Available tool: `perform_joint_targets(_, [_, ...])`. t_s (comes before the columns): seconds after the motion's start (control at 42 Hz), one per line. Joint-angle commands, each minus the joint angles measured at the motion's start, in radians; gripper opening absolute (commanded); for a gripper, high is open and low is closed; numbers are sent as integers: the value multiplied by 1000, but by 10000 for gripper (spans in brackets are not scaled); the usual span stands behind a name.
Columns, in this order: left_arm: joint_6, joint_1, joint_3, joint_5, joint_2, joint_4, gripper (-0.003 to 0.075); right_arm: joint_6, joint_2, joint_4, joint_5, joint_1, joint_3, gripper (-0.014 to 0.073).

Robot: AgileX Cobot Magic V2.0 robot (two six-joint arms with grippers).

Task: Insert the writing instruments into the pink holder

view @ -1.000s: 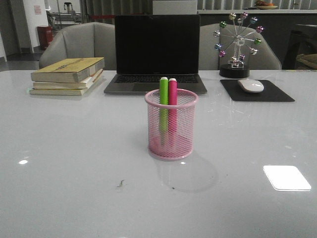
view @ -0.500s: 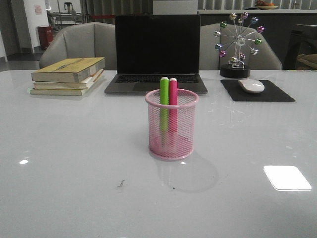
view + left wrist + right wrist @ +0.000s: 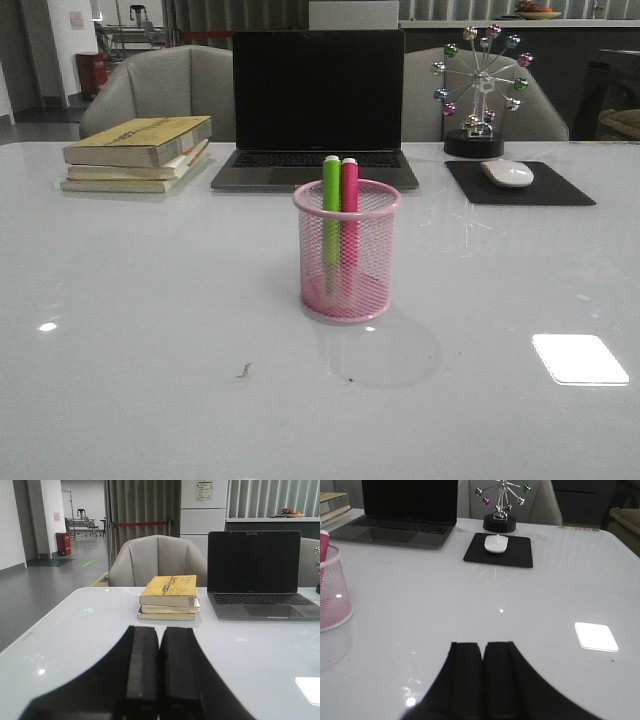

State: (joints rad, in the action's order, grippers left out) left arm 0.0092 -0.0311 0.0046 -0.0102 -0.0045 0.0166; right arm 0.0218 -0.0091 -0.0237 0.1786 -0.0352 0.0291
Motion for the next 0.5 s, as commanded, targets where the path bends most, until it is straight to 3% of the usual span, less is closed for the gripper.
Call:
perform_joint_targets(0.0, [-2,0,6,86,-20,-1,91,4,-21,-27,-155,8,-6,57])
perform_joint_targets(0.143, [-2,0,6,86,-20,-1,91,4,-21,-56,-234,8,-6,57])
perform_joint_targets(0.476, [-2,0,6,86,-20,-1,91,4,-21,-56,-241,8,-6,57])
